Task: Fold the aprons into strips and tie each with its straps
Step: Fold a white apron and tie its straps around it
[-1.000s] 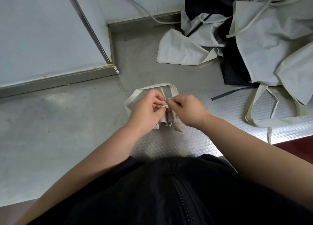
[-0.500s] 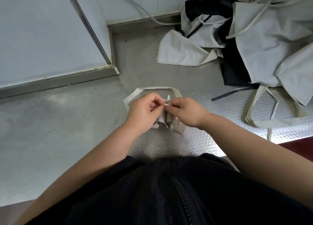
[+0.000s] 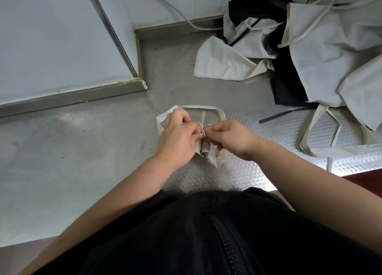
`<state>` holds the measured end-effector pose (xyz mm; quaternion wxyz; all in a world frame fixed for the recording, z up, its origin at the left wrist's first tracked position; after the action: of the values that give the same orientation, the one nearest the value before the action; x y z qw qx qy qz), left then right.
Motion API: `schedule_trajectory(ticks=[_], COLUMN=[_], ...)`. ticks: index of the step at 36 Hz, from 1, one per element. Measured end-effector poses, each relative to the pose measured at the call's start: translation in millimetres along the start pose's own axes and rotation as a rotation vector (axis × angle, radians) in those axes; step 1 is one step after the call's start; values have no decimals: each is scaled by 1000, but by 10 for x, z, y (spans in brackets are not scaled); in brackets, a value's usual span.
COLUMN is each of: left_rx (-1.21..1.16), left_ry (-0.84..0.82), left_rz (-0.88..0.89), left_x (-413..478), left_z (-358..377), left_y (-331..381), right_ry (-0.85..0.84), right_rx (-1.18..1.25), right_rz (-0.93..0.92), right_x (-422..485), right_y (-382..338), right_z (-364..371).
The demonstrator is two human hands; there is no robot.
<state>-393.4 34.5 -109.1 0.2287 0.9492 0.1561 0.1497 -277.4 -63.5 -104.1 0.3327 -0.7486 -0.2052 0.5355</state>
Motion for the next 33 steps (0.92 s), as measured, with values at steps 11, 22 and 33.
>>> schedule_trajectory(ticks=[11,22,33], left_rx=[297,-202,-538], left_ry=[-91,-179,7], left_rz=[-8,-342,-692], left_x=[-133,-66,-8], left_z=[-119,-63,111], left_y=[-201,-76,76], right_ry=[422,200,20], right_rx=[-731,-495,75], right_rz=[-281,-17,68], right_x=[149,135,23], right_y=[197,190,271], right_z=[-233,-244,-209])
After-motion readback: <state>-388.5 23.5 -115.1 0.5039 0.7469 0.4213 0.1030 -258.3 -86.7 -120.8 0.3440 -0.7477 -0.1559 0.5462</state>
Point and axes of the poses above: each hand's wrist, its own x-axis towards the middle knuckle, its own z-axis out of the palm, y = z × x, the point moved 1 cm from there along x, towards the middle knuckle, and after that the axes turned 13 degrees about z, right-handed, at the moved point
